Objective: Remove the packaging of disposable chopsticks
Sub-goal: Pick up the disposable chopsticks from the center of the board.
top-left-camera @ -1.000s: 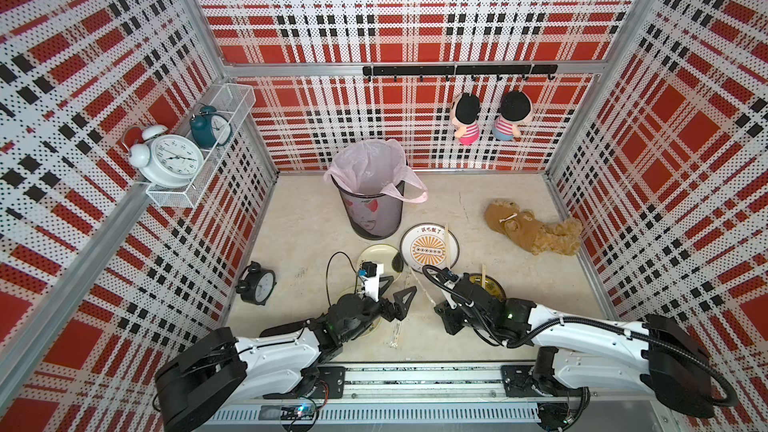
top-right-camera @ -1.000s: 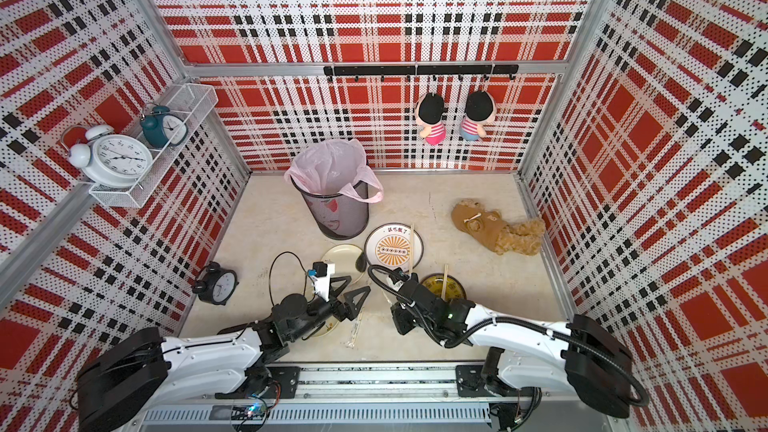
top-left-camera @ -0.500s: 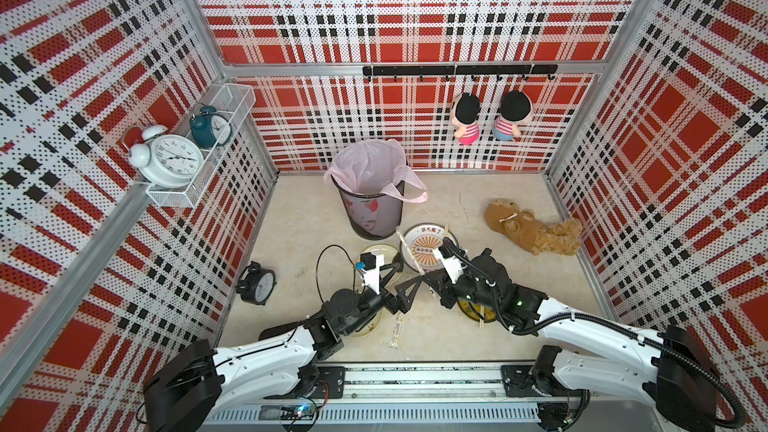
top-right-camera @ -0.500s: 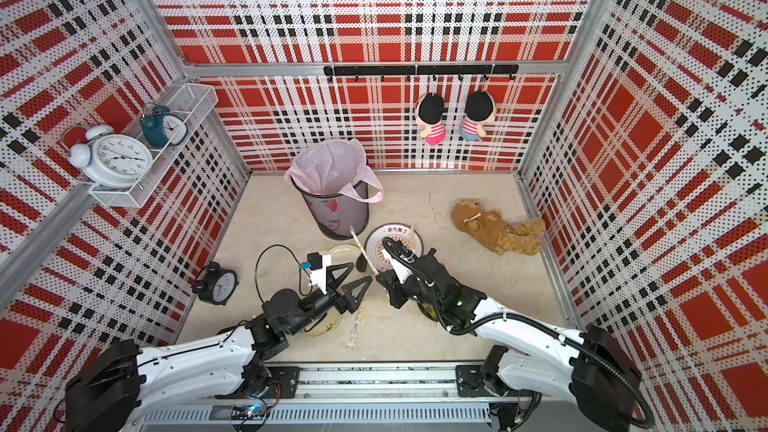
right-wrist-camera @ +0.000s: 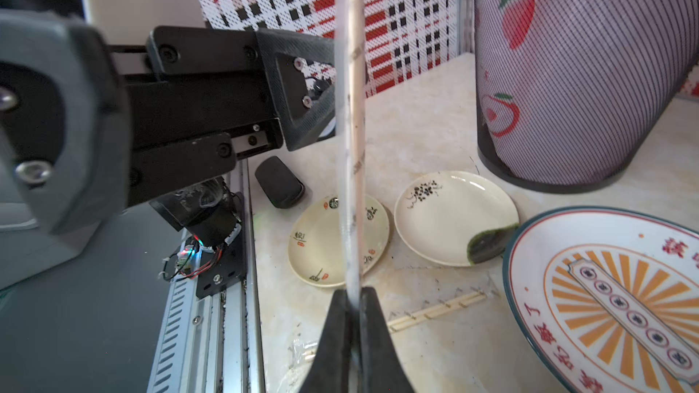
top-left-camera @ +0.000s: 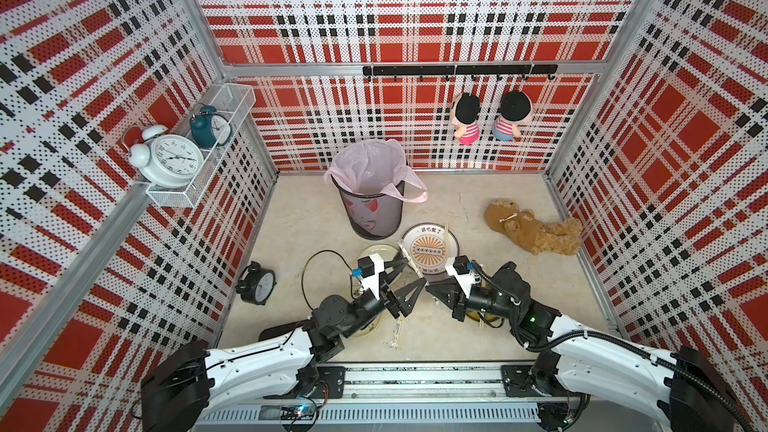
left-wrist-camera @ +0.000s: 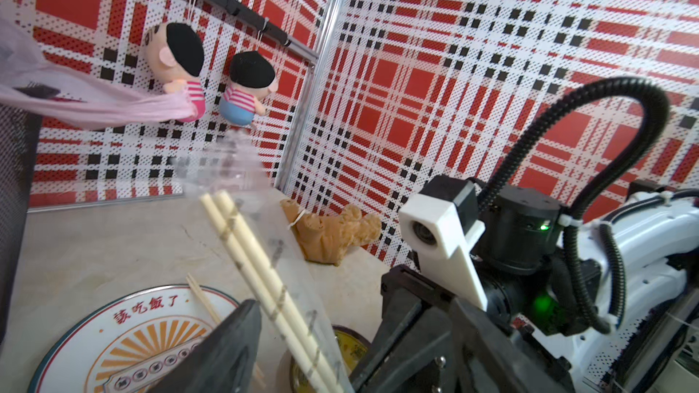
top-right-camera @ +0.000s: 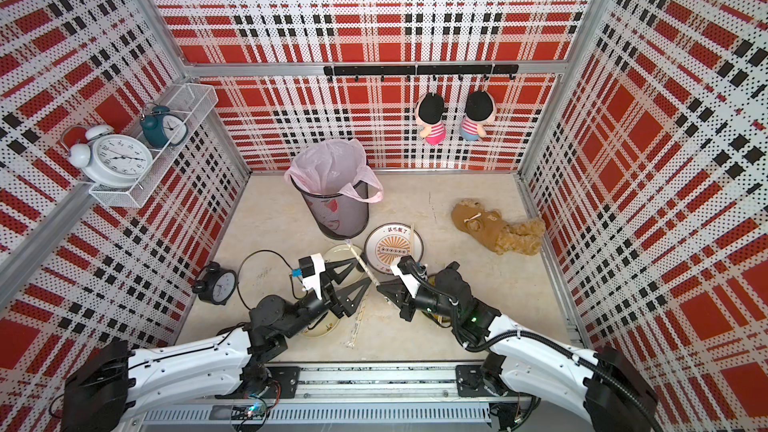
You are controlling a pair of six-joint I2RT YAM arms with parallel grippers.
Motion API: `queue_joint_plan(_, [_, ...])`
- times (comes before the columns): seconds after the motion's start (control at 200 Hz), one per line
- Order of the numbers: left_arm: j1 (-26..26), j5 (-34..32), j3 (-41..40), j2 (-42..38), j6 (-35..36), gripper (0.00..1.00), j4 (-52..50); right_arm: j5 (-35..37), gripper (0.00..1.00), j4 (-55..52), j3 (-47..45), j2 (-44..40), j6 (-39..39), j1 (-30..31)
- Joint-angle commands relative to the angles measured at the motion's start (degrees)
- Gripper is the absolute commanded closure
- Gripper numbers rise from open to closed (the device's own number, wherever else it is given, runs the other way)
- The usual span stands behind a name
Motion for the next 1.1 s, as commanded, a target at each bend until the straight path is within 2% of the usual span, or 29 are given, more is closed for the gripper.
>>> queue_joint_plan(0.0, [-0.6,2.3,1.1,-0.3,2.5,0.25,4.9,-3.9,0.99,6.2,-2.1,-2.3,-2.7,-0.2])
queue_joint_plan(0.125, [-1.4,5.3,0.7,0.8,3.2,0.36,8.9,-5.1,0.99,6.7,-3.0,-2.9,-3.2,-0.2])
queue_joint_plan(0.205, [-1.9,5.9,0.7,1.5,3.7,0.39,10.7,-6.2,0.99,8.2,-3.6,-2.9,-3.2,-0.2])
queue_joint_plan(0.276, [-2.1,6.0,0.8,2.0,4.0,0.50,11.7,-6.8,0.99,9.1,-3.9,-2.8,-3.3,-0.2])
queue_joint_plan(0.356, [-2.2,5.9,1.0,2.5,4.0,0.58,12.1,-7.8,0.98,9.9,-4.2,-2.9,-3.3,-0.2])
queue_joint_plan(0.561, [-2.0,4.9,0.8,2.8,4.2,0.62,12.7,-10.3,0.98,12.2,-5.1,-3.1,-3.7,-0.2])
queue_joint_plan(0.701, [-1.9,6.8,0.6,2.5,4.1,0.76,13.8,-11.9,0.98,13.2,-4.9,-1.6,-3.7,-0.3])
queue_joint_plan(0.772, [-1.9,7.8,0.9,2.7,4.1,0.79,13.8,-11.8,0.98,13.2,-4.5,-0.9,-3.7,-0.2])
queue_joint_plan(0.972, [-1.5,9.3,1.3,3.7,4.1,0.93,13.6,-10.8,0.98,13.7,-4.3,0.1,-4.3,-0.2])
queue_joint_plan(1.052, [-0.5,11.9,1.5,4.3,3.5,1.00,13.9,-10.1,0.96,14.1,-4.3,0.9,-4.4,-0.2])
queue_joint_plan(1.092, [0.4,13.5,1.7,4.8,2.8,1.00,14.3,-9.8,0.95,14.3,-4.3,1.3,-4.6,-0.2])
